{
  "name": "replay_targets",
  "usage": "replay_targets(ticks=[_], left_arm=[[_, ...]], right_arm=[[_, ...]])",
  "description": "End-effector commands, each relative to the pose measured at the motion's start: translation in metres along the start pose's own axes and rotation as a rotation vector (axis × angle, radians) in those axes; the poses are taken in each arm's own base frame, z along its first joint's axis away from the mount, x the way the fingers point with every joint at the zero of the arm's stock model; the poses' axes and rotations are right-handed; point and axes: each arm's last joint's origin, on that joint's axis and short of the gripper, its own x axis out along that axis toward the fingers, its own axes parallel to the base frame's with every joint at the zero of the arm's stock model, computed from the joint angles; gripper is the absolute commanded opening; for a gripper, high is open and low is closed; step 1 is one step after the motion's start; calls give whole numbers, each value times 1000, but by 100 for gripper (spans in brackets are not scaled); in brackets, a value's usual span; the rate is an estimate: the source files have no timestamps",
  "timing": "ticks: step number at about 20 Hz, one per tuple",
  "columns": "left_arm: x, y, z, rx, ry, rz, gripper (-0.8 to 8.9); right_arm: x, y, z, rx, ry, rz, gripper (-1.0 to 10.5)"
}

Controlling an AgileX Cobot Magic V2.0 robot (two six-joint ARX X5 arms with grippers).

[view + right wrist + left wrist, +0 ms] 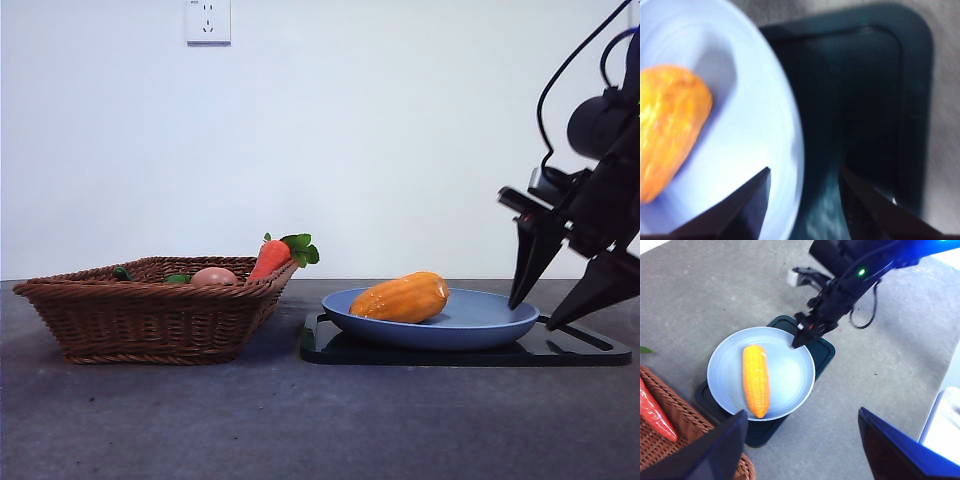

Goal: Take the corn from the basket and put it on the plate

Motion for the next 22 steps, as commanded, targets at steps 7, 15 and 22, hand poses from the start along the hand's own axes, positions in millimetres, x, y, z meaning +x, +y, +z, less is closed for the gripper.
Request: replay_targets(ticks=[7, 15, 22], left_arm=[[-3, -2, 6, 0, -24, -1, 363], [-3, -2, 4, -4, -1, -2, 318], [-3, -2, 2, -8, 19, -3, 18]], right_arm=[[-105, 48, -30, -204, -102, 20, 228], [-187, 108, -114, -440, -194, 120, 218], [-203, 115, -154, -572, -97, 142, 41]])
